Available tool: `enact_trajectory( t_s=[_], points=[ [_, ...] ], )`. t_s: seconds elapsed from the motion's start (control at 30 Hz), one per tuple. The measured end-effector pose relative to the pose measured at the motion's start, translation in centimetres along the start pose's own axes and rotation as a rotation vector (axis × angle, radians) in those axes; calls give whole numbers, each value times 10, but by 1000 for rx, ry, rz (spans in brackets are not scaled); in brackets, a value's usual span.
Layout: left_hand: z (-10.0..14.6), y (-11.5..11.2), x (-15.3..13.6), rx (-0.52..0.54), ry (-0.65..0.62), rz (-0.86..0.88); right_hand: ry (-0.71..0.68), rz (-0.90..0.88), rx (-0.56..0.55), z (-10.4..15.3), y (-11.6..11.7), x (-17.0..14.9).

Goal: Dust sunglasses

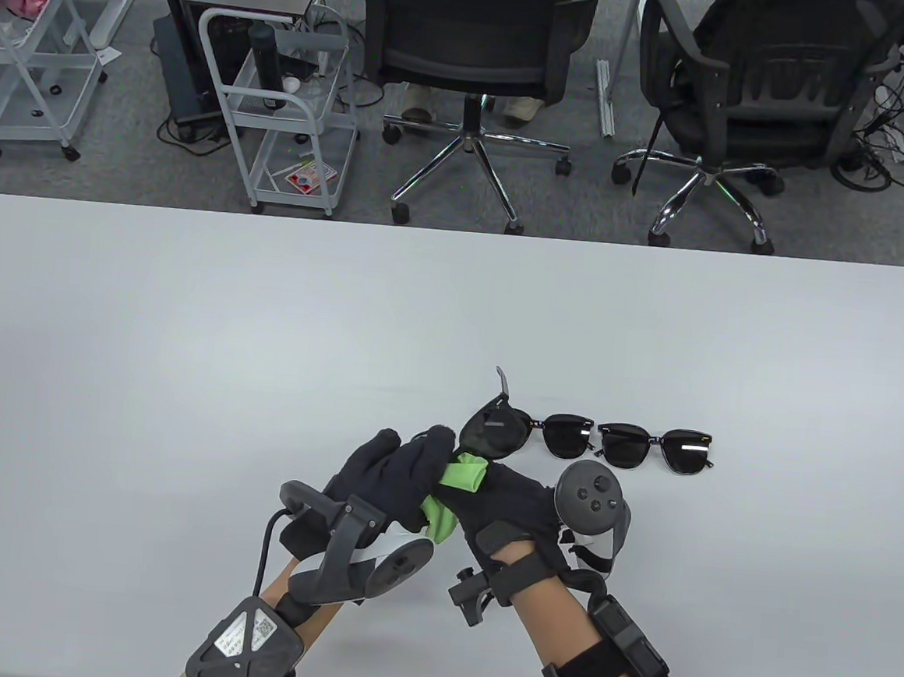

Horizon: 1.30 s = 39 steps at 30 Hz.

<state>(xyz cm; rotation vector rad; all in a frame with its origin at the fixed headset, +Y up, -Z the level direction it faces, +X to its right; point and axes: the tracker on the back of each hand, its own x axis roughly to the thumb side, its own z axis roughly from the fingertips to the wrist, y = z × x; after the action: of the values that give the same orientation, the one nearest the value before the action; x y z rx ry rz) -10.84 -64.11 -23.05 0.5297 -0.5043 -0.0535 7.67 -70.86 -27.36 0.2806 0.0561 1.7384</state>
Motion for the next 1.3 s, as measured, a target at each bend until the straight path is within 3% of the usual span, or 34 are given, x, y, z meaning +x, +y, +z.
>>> enact_trajectory(
  t_s=[0.13,0.3,0.4,0.6,0.77,0.9,0.97,1.07,1.2,1.3],
  points=[
    [4,-4,0,-35,-20,0,65,-150,211,-4,-1,-14],
    [3,-2,5,-14,-24,-10,29,29,83,-2,0,-4],
    [3,0,9,-3,-35,-9,44,-17,6,1,1,-6],
    [3,5,4,7,-15,32,-17,-8,26,2,0,0],
    [6,2,-8,-20,14,54,24,-163,204,1,4,-5],
    [5,4,2,1,-14,7,-7,1,97,1,4,3],
    [5,5,5,4,-24,-11,6,-15,78,2,5,2],
    [6,5,2,0,-8,14,-22,-41,140,0,4,2],
    [6,5,-11,-18,53,73,-45,-260,383,0,8,0],
    [7,4,-13,-35,65,108,-49,-235,344,-1,6,0]
  ],
)
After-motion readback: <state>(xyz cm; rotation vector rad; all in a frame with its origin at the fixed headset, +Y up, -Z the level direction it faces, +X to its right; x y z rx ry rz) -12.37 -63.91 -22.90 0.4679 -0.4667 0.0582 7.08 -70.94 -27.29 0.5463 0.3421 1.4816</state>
